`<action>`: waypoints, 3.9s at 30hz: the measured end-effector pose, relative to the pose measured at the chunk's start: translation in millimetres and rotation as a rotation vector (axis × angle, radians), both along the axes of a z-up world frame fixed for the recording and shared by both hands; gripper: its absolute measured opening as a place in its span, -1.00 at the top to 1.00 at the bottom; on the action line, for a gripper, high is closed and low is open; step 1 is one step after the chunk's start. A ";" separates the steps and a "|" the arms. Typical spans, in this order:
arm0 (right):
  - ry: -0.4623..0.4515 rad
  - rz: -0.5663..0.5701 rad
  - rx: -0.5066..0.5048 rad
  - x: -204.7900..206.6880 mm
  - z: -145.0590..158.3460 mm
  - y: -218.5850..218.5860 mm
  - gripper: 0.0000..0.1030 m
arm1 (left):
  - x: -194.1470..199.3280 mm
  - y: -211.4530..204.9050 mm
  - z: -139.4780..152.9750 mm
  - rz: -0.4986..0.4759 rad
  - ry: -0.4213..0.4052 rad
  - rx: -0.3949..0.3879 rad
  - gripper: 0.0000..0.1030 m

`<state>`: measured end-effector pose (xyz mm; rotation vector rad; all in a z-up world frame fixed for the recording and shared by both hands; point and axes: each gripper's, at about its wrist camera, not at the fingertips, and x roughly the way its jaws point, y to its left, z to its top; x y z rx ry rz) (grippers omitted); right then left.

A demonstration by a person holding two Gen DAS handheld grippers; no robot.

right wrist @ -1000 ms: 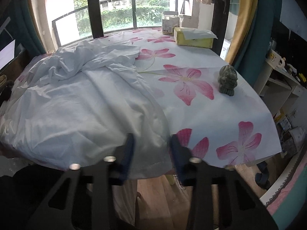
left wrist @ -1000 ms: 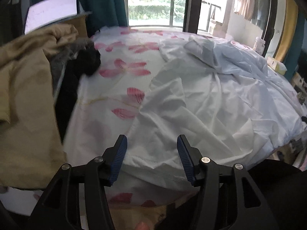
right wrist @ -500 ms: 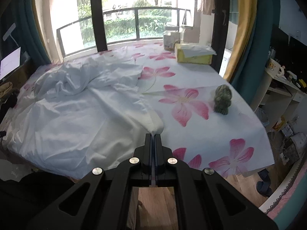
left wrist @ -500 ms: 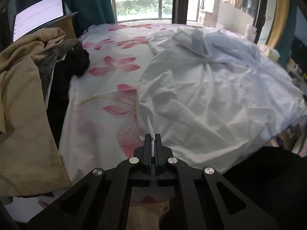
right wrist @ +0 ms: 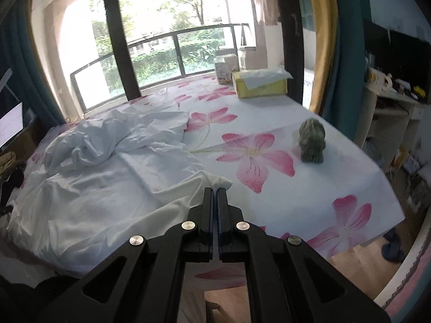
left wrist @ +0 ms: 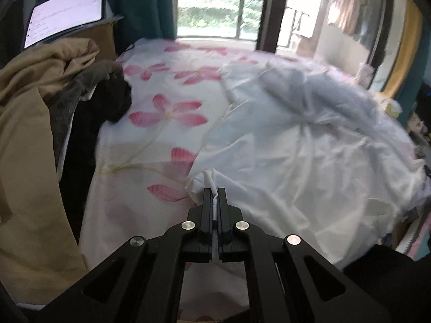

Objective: Fold large clothes

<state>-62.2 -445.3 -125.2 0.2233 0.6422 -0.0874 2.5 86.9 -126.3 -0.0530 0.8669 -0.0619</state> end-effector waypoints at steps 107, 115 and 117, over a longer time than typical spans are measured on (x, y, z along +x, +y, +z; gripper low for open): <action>0.237 0.110 0.268 197.4 4.7 -25.7 -0.14 | 126.1 60.2 18.9 0.164 0.045 -0.447 0.33; 0.209 0.141 0.388 198.2 -10.7 -23.5 0.74 | 133.5 40.4 -14.0 0.120 0.112 -0.501 0.33; 0.195 0.145 0.377 198.0 -5.9 -22.3 0.88 | 138.6 39.1 -14.9 0.116 0.105 -0.517 0.33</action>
